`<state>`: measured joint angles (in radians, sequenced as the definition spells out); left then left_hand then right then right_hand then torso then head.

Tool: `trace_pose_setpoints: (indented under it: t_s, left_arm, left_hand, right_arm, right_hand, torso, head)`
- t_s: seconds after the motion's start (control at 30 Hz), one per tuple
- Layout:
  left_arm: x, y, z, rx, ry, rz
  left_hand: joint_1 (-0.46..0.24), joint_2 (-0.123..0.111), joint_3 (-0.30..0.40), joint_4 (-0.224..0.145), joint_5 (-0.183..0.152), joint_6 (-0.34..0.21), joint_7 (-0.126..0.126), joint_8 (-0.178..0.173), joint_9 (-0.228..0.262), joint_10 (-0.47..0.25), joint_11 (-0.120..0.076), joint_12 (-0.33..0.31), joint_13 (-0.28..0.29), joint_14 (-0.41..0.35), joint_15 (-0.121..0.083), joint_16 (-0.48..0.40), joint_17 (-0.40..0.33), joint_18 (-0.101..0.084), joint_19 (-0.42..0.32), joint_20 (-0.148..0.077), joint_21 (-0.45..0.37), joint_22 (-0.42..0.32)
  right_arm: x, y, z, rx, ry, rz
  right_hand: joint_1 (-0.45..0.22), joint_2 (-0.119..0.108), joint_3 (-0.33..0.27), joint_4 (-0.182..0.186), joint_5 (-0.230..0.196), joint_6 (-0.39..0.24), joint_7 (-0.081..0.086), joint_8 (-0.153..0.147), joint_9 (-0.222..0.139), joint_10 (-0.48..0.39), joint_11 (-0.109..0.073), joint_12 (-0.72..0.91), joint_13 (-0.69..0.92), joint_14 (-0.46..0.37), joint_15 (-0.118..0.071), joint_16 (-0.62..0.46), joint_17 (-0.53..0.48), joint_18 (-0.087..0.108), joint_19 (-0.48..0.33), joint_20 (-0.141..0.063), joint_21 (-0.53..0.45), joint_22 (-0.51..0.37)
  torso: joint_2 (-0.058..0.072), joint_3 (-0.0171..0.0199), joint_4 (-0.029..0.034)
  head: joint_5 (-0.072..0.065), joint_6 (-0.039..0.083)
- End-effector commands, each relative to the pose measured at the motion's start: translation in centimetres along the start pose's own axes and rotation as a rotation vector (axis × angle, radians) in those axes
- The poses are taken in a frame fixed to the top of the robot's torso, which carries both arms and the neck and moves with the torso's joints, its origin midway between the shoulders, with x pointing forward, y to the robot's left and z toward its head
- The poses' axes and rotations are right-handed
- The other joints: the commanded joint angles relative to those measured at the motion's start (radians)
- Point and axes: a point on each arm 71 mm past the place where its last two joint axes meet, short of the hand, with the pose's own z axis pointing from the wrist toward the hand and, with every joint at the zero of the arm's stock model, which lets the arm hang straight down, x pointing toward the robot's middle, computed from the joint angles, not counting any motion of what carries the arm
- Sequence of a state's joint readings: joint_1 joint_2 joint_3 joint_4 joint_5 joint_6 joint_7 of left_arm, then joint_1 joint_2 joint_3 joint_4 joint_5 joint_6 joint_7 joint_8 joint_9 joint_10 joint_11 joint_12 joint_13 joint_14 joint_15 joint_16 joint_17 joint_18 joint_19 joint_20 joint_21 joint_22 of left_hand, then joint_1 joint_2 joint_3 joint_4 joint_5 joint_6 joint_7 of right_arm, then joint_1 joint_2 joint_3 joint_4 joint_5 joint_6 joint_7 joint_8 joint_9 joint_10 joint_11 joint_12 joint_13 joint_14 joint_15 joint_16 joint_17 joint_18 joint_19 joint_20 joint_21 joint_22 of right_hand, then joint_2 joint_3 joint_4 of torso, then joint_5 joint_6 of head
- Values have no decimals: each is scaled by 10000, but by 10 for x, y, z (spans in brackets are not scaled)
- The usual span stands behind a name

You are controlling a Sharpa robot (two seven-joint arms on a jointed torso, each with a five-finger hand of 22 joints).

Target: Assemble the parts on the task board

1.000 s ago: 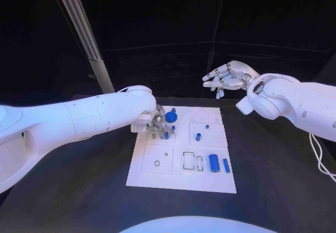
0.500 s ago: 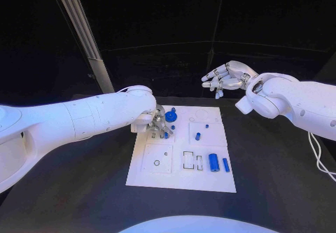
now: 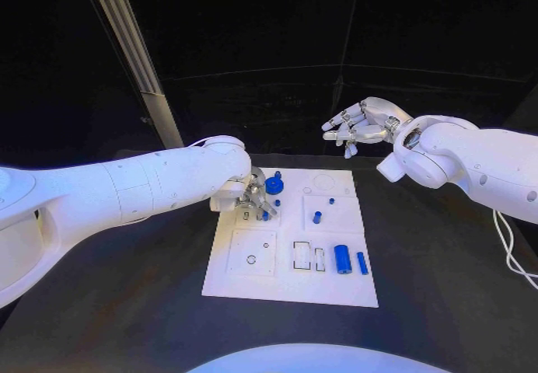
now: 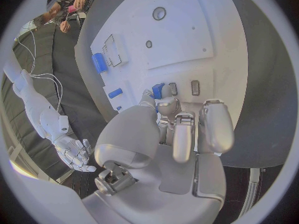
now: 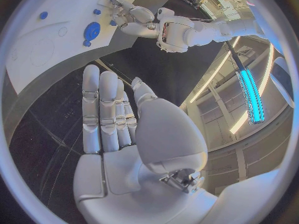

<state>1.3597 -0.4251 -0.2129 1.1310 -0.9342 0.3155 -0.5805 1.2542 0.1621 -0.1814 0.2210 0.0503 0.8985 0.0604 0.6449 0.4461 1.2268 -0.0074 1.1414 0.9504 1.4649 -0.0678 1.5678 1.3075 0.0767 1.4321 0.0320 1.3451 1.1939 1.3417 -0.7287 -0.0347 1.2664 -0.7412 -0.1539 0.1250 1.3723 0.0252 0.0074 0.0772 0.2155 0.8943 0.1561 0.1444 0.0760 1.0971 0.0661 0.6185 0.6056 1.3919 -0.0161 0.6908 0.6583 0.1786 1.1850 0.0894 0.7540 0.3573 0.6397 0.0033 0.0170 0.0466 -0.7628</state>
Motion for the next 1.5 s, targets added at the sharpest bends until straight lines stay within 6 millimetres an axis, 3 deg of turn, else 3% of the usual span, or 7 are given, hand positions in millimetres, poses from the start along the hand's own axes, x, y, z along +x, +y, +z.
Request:
trace_pose_setpoints:
  t_s: [0.03, 0.2, 0.37, 0.57, 0.63, 0.77, 1.5]
  left_arm:
    - [-1, 1, 0, -50, -133, 9]
    - [-2, 1, 0, 14, -215, -165]
    - [-3, 1, 0, 102, -259, -249]
    - [-4, 5, -1, 184, -423, -456]
    - [-5, 9, -3, 220, -662, -647]
    - [-8, 15, -6, 314, -1159, -1008]
    - [7, 30, -16, 666, -3124, -1129]
  left_hand:
    - [289, 130, 282, -133, 4, -117, -24, 28, 23, -59, -56, -79, -12, 1059, -76, 30, 2633, -58, 57, 18, 73, 25]
    - [953, 447, 1105, -577, 9, -257, -82, -37, 49, -116, -114, -177, -72, 1059, -127, 30, 2633, -58, 56, -25, 83, 57]
    - [1774, 366, 2330, -1359, 31, -426, -76, -148, 53, -238, -132, -394, -193, 1059, -162, 30, 2633, -73, 76, -78, 128, 155]
    - [830, -731, 5174, -1698, 23, -396, 13, -154, 183, -124, -51, -608, -339, 1059, -24, 30, 2633, -68, 72, -17, 179, 287]
    - [113, -1351, 6643, -1815, 32, -385, 47, -29, 338, -37, -58, -576, -301, 1059, -67, 30, 2633, -82, 61, 32, 173, 306]
    - [-440, -1631, 7633, -1875, 17, -381, 20, 124, 497, 20, -66, -562, -297, 1059, -52, 30, 2633, -80, 65, 18, 182, 345]
    - [-844, -1936, 8391, -2051, 17, -383, -14, 264, 654, 149, -75, -461, -187, 1059, -89, 30, 2633, -125, 157, 12, 316, 586]
  right_arm:
    - [0, 1, 1, -28, 150, -53]
    - [2, 1, 1, 41, 292, -106]
    - [2, 0, 1, 81, 420, -183]
    - [3, 0, 2, 131, 564, -201]
    - [3, -1, 2, 147, 607, -204]
    - [3, -2, 2, 191, 654, -214]
    - [-3, -9, -3, 449, 721, 383]
  right_hand:
    - [-68, -10, -31, 18, 64, -64, 12, 57, -16, 43, -7, -58, -9, 75, 8, -36, -9, 57, 70, -12, -52, -9]
    - [-137, 19, -55, 83, 38, -99, 25, 50, -21, 37, 11, -70, -19, 73, 21, -101, -9, 53, 82, -4, -113, -46]
    - [-148, 22, -61, 94, 29, -101, 26, 51, -21, 37, 13, -70, -20, 75, 23, -110, -6, 53, 85, -2, -124, -53]
    - [-165, 31, -69, 113, 19, -105, 29, 53, -21, 35, 15, -72, -21, 74, 26, -140, -15, 53, 90, 1, -143, -65]
    - [-172, 37, -72, 122, 15, -112, 30, 52, -22, 30, 17, -75, -23, 70, 28, -154, -17, 52, 90, 3, -155, -72]
    - [-176, 39, -75, 128, 12, -116, 32, 51, -22, 26, 19, -76, -24, 67, 30, -170, -26, 52, 91, 4, -162, -76]
    - [-241, 59, -121, 209, -15, -176, 53, 40, -28, -28, 45, -91, -27, 34, 54, -276, -36, 48, 88, 23, -252, -127]
  torso:
    - [4, 0, 2]
    - [-2, 1, 0]
    - [-5, 2, -2]
    - [1, 4, 1]
    - [-1, 8, 16]
    - [-16, 11, 53]
    - [-5, 7, 86]
  head:
    - [6, -13]
    - [29, -22]
    - [46, -41]
    - [88, -69]
    - [80, -94]
    - [67, -139]
    - [88, -236]
